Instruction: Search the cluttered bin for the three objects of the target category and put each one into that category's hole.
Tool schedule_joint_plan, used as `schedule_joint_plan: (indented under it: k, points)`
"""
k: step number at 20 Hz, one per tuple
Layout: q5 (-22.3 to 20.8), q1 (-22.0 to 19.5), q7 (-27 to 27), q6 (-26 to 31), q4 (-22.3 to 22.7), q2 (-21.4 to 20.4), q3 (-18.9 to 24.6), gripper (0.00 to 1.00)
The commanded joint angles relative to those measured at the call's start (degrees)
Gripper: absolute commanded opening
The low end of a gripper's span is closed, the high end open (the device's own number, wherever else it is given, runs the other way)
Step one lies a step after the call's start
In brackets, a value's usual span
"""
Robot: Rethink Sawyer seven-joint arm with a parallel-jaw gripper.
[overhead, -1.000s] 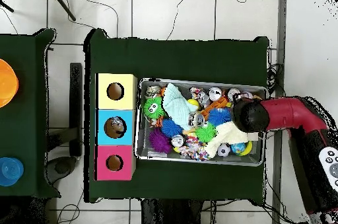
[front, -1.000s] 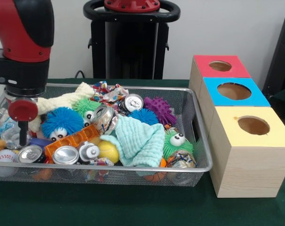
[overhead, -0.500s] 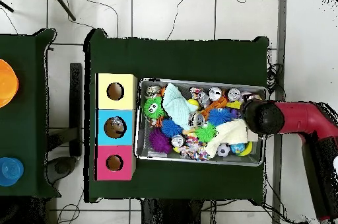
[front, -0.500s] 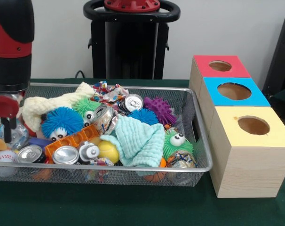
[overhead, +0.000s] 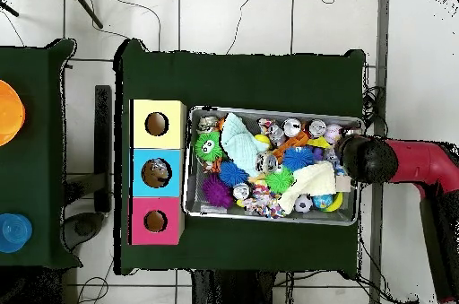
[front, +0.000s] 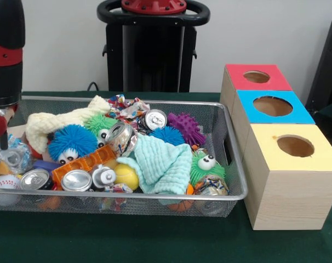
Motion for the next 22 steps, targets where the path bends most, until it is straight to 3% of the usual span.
schedule_joint_plan:
  k: [1, 11, 22]
  points:
    - [0.68, 0.91, -2.47, 7.57, -1.32, 2.68, -3.70, 1.00]
    - [3.44, 3.98, -0.82, 12.70, -3.18, 1.99, -4.67, 1.00]
    - [8.46, 7.76, 0.06, 18.30, -1.81, -3.03, -4.07, 1.00]
